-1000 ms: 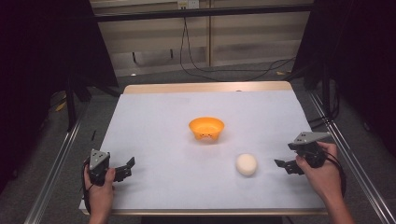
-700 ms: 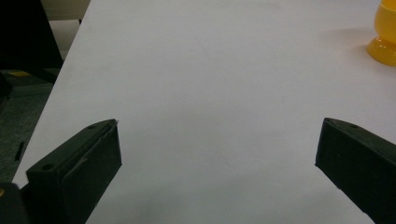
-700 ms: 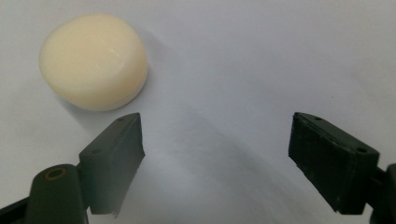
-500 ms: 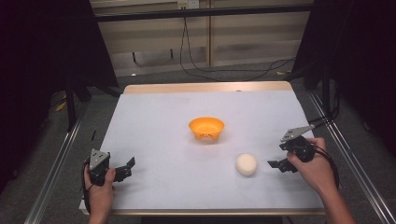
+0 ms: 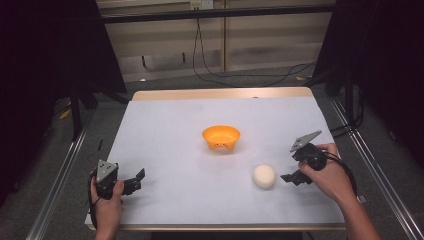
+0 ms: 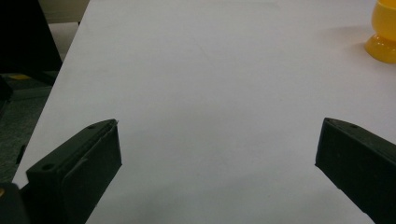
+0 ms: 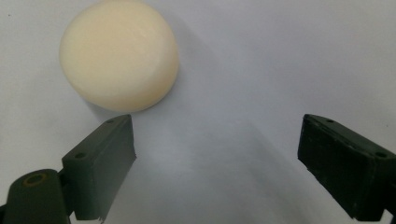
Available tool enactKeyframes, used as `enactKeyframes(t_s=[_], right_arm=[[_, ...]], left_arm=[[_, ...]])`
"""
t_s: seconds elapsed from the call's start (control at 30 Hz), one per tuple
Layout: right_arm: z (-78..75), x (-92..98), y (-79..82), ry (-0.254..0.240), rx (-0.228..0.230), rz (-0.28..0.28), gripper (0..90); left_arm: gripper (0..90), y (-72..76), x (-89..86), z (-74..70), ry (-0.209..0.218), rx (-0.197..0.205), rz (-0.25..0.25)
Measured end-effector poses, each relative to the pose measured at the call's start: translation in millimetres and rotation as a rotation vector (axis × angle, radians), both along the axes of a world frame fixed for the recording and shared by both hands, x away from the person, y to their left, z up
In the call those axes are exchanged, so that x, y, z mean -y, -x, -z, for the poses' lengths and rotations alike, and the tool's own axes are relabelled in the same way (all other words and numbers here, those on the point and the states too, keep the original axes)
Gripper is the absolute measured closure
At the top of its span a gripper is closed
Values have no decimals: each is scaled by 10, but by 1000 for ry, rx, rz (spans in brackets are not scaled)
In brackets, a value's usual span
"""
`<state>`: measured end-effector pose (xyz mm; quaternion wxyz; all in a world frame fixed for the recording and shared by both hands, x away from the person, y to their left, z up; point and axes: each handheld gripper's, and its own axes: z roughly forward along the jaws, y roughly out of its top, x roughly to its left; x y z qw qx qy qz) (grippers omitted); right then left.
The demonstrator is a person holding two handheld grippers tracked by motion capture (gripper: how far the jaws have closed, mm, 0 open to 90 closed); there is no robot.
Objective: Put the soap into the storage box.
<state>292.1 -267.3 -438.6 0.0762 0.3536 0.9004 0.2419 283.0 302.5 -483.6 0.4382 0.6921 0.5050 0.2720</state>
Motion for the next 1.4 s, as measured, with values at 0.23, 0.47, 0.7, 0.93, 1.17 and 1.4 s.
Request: enactKeyframes(t_s=[0.23,0.47,0.7,0.93,1.17,1.4], right_arm=[[-15,-91,-20,22,-25,-45,107],[1,-179,-43,33,-39,-76,105],[13,-292,-68,37,-58,-92,94],[17,-387,-84,27,-70,-119,84],[59,-496,-88,29,-90,-153,83],[92,-566,-113,35,-100,-166,87]], left_arm=[[0,4,3,-1,-6,5,4],[0,7,10,-1,-18,5,12],[0,5,8,-2,-23,3,16],[0,8,8,-2,-20,6,17],[0,13,9,-3,-19,11,17],[0,12,10,-2,-17,11,20]])
